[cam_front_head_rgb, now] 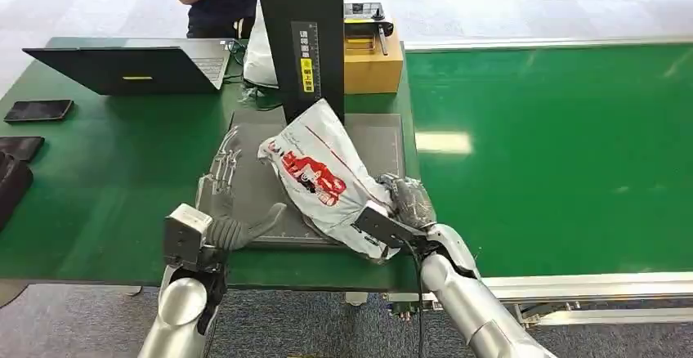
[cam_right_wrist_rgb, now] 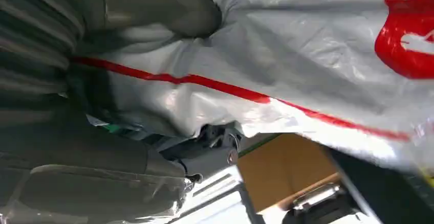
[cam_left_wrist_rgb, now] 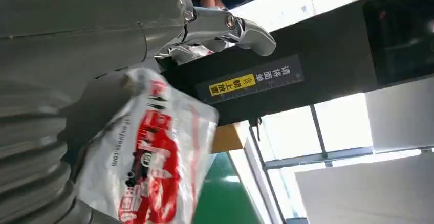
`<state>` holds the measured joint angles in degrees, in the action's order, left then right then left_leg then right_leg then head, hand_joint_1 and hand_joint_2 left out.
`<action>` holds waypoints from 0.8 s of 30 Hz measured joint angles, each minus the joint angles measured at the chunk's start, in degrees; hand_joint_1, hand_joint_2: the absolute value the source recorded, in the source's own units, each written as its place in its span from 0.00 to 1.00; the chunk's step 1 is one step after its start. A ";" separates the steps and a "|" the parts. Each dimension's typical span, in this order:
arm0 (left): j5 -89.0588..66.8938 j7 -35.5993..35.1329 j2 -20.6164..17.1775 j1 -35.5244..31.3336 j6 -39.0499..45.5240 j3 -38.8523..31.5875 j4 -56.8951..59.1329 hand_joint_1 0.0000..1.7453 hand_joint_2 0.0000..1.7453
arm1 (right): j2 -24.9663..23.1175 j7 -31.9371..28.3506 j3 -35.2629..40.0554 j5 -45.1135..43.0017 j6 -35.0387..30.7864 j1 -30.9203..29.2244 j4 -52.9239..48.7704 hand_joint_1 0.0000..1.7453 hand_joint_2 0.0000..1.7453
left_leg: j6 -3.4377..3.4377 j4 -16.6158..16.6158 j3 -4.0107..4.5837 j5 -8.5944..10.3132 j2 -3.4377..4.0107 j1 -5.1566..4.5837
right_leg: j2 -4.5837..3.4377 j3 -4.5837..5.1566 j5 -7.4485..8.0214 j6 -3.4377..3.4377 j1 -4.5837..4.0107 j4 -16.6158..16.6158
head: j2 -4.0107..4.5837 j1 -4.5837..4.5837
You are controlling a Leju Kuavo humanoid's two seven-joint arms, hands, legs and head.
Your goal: Moved the parcel from conveyor to table for the left to box.
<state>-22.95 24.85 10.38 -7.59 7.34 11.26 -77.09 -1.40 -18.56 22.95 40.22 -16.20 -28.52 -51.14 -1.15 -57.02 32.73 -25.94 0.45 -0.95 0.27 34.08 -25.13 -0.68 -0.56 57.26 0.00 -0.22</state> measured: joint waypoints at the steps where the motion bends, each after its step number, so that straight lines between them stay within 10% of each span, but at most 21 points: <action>1: 0.07 -0.02 0.00 -0.13 -0.11 0.04 0.13 0.00 1.00 | -0.07 0.09 0.00 -0.70 -0.46 -0.62 1.44 0.00 1.00 | 0.00 0.00 -0.01 0.00 0.00 0.00 | 0.00 -0.01 0.00 0.00 0.00 0.00 | 0.00 0.00; 23: 1.24 0.35 0.00 -1.66 0.39 1.38 3.30 0.00 1.00 | -1.16 -11.79 -2.43 -10.44 -6.94 -3.72 12.59 0.00 1.00 | -0.01 -0.02 -0.13 0.00 -0.02 0.00 | 0.03 -0.13 0.00 0.01 0.00 0.00 | 0.00 0.00; 24: 1.29 0.37 0.00 -1.65 0.39 1.38 3.30 0.00 1.00 | -1.14 -13.68 -2.62 -11.36 -7.64 -2.61 11.09 0.00 0.00 | -0.01 -0.02 -0.11 0.00 -0.04 0.00 | 0.04 -0.12 0.00 0.00 0.00 0.00 | 0.00 0.02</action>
<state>-21.66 25.22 10.38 -9.24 7.74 12.63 -73.79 -2.54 -32.23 20.33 28.86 -23.84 -31.13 -40.05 -1.15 -57.04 32.63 -25.94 0.41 -0.95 0.31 33.96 -25.13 -0.68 -0.56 57.26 0.00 -0.20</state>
